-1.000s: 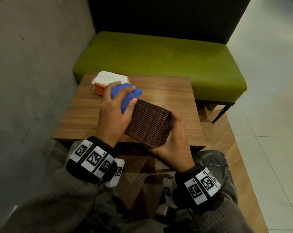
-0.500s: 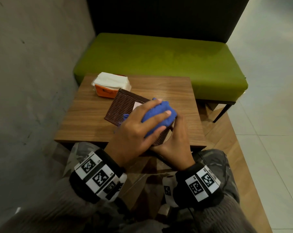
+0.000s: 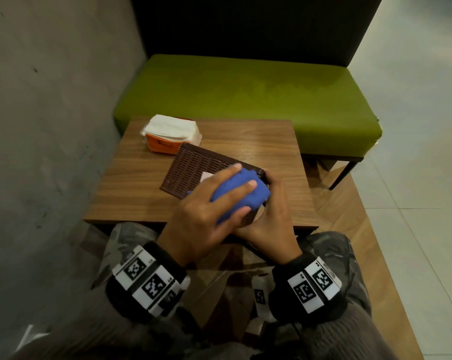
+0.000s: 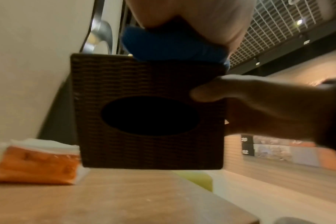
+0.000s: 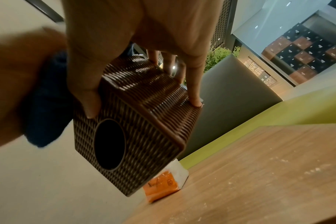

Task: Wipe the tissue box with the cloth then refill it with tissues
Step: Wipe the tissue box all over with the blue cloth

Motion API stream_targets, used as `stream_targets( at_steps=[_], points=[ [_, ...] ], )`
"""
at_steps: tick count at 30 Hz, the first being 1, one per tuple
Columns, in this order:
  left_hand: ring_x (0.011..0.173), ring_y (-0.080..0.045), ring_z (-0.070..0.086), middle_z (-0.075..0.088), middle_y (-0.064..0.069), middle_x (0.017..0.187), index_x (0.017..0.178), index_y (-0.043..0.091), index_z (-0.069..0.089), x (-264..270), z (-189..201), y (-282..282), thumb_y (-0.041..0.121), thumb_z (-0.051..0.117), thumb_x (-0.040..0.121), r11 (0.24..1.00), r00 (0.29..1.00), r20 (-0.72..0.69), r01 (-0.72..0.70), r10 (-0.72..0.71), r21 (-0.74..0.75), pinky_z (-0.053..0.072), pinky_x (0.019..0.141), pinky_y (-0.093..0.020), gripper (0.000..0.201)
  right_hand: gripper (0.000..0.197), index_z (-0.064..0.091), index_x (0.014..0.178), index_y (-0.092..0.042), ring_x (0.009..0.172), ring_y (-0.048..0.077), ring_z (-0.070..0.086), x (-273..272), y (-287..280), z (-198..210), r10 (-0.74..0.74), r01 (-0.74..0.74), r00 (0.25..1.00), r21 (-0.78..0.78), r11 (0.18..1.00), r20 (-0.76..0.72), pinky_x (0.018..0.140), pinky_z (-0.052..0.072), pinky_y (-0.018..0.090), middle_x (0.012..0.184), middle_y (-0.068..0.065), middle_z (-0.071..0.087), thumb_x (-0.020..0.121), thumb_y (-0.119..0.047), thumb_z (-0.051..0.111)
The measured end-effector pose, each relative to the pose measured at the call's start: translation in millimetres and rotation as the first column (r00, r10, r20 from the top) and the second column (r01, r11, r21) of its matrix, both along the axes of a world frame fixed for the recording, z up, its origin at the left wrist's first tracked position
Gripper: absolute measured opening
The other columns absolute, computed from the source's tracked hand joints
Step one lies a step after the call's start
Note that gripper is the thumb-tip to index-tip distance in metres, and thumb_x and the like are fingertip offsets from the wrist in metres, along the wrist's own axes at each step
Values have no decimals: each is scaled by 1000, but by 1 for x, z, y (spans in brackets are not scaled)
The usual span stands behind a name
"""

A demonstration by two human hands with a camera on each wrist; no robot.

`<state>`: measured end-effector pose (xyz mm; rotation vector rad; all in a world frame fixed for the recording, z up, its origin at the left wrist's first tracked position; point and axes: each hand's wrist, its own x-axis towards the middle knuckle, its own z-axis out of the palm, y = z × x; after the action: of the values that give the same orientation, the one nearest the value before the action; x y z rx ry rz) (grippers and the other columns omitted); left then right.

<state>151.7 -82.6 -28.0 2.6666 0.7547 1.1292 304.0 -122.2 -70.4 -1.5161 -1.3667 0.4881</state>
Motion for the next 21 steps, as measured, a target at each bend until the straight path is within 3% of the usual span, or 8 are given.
stream_targets(
  at_steps=[2,5,8,11,13,15,18,21],
  points=[
    [123,-18,50,49,-13,137,126,14,59,-13,0,18,31,53,93,986,989,37,-142,146,-83,38,105,-20,38,101,34,136,-16,124,18,46,5,-2,1,19,-20,999,33,999,26,98,47,42,131,1,44,53,-45,85],
    [121,-16,50,49,-10,135,124,16,60,-27,1,37,33,52,93,918,921,125,-338,368,-208,35,102,-13,36,100,34,135,-20,124,15,44,9,0,7,12,-14,999,60,998,33,97,47,45,130,-3,43,52,-46,84],
    [125,-21,49,48,-13,137,124,12,61,-13,-3,14,27,55,93,960,958,110,-254,266,-115,40,105,-29,35,102,33,136,-17,121,16,45,5,2,9,2,-3,999,36,999,36,98,46,42,128,-2,43,51,-49,81],
    [126,-22,49,48,-17,137,124,9,60,-4,-12,-11,24,56,93,997,996,54,-78,78,9,38,108,-30,35,103,32,137,-17,123,15,46,3,-1,5,3,-3,1000,-14,1000,9,100,46,40,131,-4,42,52,-52,80],
    [127,-21,48,47,-16,138,126,10,58,-12,-16,-3,25,54,93,993,991,75,-112,114,-34,39,107,-31,36,104,33,137,-16,123,17,46,6,-3,2,16,-16,1000,-3,1000,21,98,47,43,131,-2,43,52,-50,83],
    [126,-18,46,47,-14,137,126,12,58,-22,-20,11,27,52,93,954,950,135,-264,283,-141,36,107,-21,37,105,35,137,-15,123,17,45,11,-5,1,22,-23,999,17,1000,35,96,48,44,131,0,44,52,-47,85],
    [121,-17,48,49,-14,133,124,11,59,-27,-23,28,31,49,94,844,834,236,-405,498,-351,29,99,-4,38,102,35,136,-18,121,13,44,15,-5,4,17,-20,997,30,999,75,98,45,32,128,-3,43,52,-43,87],
    [123,-16,46,48,-13,134,124,12,58,-9,-18,17,30,50,94,840,829,248,-398,501,-369,30,99,-4,36,98,36,133,-18,116,11,44,10,-3,7,2,-9,991,48,999,135,96,37,15,124,-6,43,53,-41,87]
  ],
)
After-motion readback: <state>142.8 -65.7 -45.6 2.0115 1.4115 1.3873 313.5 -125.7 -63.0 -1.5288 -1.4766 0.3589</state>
